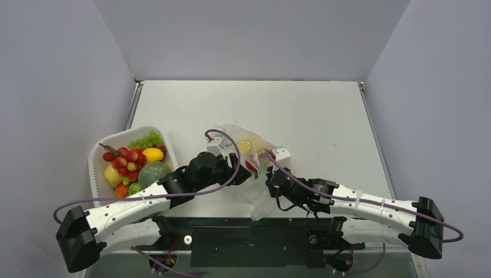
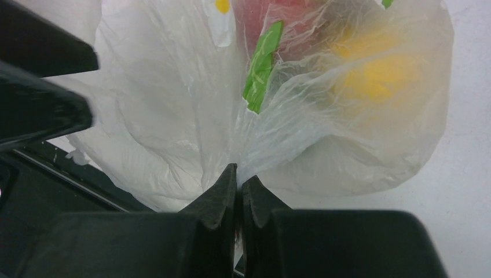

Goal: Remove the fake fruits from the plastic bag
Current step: Adjust the plastic bag at the center of the board.

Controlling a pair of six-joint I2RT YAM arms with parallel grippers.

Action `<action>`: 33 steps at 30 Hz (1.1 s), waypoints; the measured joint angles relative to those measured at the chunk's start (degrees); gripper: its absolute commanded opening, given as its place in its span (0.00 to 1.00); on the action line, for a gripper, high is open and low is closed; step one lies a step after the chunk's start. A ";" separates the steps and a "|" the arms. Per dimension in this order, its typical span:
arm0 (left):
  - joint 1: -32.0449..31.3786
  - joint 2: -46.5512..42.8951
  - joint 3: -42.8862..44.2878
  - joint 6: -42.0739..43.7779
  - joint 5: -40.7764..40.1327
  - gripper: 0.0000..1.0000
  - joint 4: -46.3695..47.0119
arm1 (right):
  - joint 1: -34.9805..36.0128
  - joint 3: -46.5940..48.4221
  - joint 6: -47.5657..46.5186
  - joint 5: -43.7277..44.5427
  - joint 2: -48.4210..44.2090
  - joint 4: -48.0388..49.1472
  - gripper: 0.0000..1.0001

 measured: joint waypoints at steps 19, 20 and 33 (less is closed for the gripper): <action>-5.40 22.58 6.54 6.03 -17.31 0.60 3.19 | 0.31 -5.25 3.32 0.72 -9.73 -2.36 0.00; -5.40 23.37 6.67 6.14 -18.21 0.62 3.50 | 0.31 -5.03 3.17 0.94 -9.66 -2.43 0.00; -5.25 32.76 11.76 7.34 -25.51 0.75 7.63 | -0.44 -4.92 2.67 2.29 -12.20 -2.40 0.00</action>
